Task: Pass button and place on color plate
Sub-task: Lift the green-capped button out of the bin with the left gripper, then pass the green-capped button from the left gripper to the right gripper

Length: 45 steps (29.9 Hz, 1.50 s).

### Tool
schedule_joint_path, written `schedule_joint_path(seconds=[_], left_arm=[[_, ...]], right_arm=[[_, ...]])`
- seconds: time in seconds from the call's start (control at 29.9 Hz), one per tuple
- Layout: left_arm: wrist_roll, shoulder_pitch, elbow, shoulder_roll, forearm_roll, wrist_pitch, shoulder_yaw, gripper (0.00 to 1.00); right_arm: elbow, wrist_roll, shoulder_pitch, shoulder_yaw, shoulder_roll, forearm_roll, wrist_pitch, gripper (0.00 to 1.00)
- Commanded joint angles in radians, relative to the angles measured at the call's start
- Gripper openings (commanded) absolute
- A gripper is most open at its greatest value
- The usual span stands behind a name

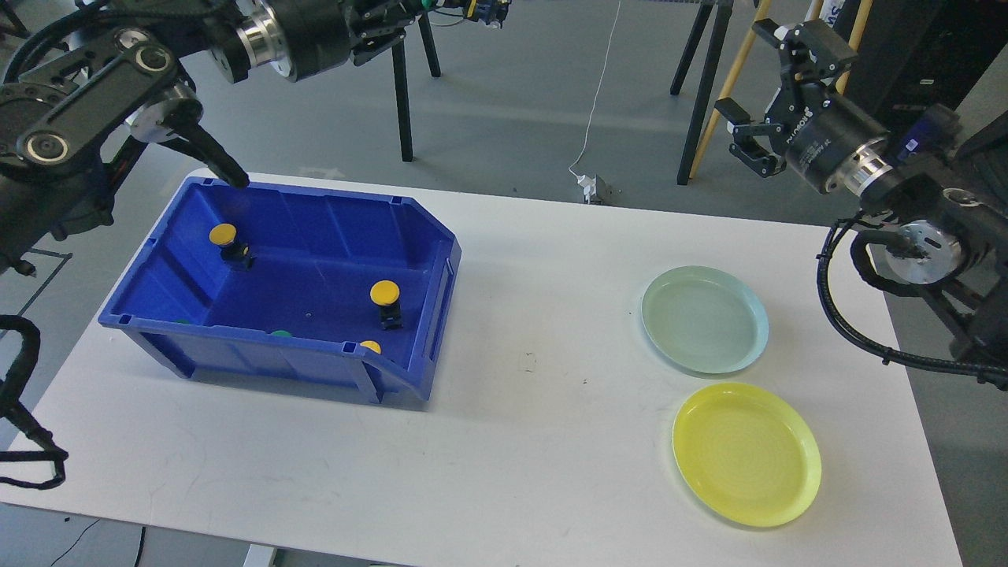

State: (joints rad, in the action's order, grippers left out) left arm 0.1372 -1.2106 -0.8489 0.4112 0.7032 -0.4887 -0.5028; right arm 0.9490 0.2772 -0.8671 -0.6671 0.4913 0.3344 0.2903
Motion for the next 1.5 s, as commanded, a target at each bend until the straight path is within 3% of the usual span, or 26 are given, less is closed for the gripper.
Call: schedule_joint_path(seconds=[0.0,0.3,0.63,0.73,0.87,0.97,1.04,1.27,1.47], left_arm=[[-0.001,-0.015,0.051,-0.078,-0.019,0.0,0.004,0.22],[-0.004,-0.046,0.155,-0.207,-0.018,0.0,0.004,0.22],[-0.004,-0.064,0.206,-0.247,-0.018,0.0,0.004,0.22],[-0.004,-0.064,0.208,-0.246,-0.018,0.0,0.004,0.22],[-0.004,-0.064,0.208,-0.244,-0.018,0.0,0.004,0.22],[-0.004,-0.064,0.208,-0.244,-0.018,0.0,0.004,0.22],[-0.004,-0.064,0.208,-0.244,-0.018,0.0,0.004,0.22],[-0.004,-0.064,0.209,-0.246,-0.018,0.0,0.004,0.22],[-0.004,-0.064,0.209,-0.244,-0.014,0.0,0.006,0.23]], right_arm=[[-0.003,0.0,-0.018,-0.002,-0.046,0.002,-0.006,0.98],[-0.013,0.0,-0.085,0.001,-0.151,0.003,-0.014,0.99],[-0.045,0.003,-0.131,0.009,-0.25,0.005,-0.033,0.97],[-0.049,0.016,-0.136,0.011,-0.254,0.005,-0.034,0.88],[-0.056,0.034,-0.141,0.012,-0.258,0.014,-0.042,0.69],[-0.056,0.034,-0.139,0.014,-0.26,0.04,-0.052,0.61],[-0.056,0.03,-0.138,0.014,-0.261,0.046,-0.052,0.45],[-0.062,0.008,-0.142,0.053,-0.272,0.046,-0.042,0.15],[-0.073,0.008,-0.155,0.055,-0.272,0.045,-0.042,0.1]])
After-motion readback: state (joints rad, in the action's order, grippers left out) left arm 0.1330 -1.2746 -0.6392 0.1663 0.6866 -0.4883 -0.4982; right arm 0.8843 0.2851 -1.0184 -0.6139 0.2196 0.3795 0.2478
